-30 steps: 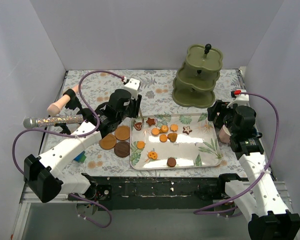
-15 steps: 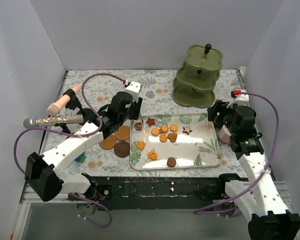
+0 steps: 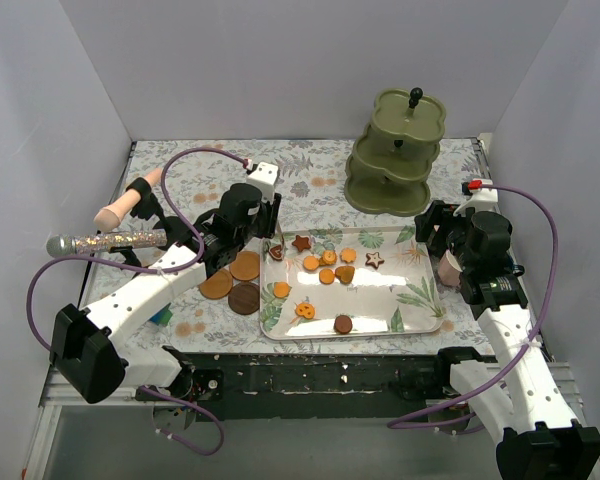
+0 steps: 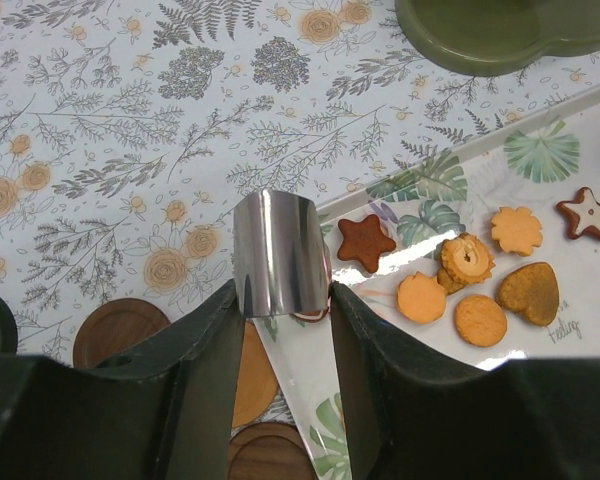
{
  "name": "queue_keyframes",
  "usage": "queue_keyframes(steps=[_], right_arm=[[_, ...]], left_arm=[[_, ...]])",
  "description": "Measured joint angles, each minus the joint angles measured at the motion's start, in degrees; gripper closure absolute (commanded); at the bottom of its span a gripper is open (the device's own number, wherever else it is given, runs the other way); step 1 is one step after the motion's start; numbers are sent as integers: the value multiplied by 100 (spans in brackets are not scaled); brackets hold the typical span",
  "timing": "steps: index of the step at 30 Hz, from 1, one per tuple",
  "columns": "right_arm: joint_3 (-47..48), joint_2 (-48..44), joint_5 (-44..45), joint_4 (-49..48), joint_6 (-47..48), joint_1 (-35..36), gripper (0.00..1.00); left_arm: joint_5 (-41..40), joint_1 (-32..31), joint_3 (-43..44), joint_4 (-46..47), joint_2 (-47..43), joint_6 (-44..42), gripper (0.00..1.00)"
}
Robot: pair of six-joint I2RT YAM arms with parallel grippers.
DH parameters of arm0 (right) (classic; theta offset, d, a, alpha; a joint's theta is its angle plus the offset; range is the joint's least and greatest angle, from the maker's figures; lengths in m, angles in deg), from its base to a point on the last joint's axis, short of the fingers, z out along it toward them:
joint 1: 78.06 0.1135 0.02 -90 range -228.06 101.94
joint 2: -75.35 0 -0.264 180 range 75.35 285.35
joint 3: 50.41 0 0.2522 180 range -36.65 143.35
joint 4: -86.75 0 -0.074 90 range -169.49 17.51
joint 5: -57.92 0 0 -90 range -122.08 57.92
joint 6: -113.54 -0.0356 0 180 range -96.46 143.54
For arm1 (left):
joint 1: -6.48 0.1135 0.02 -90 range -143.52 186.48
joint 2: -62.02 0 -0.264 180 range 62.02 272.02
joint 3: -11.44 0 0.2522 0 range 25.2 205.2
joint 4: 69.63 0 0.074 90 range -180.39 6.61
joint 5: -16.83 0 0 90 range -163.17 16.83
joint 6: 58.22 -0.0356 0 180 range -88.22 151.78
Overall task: Serve the afternoon tea
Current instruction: Pick up the desert from the tray.
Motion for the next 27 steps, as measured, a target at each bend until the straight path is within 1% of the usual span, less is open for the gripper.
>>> queue_keyframes(steps=[10,25,27], right_arm=[[0,0,0,0,-2,0,23],[0,11,0,2,-2,0,23],[0,26,2,4,-2,0,23]], left_arm=[[50,2,37,-57,-2,0,66],[337,2,586,-330,9,15,67],[389,2,774,-369,79,15,67]])
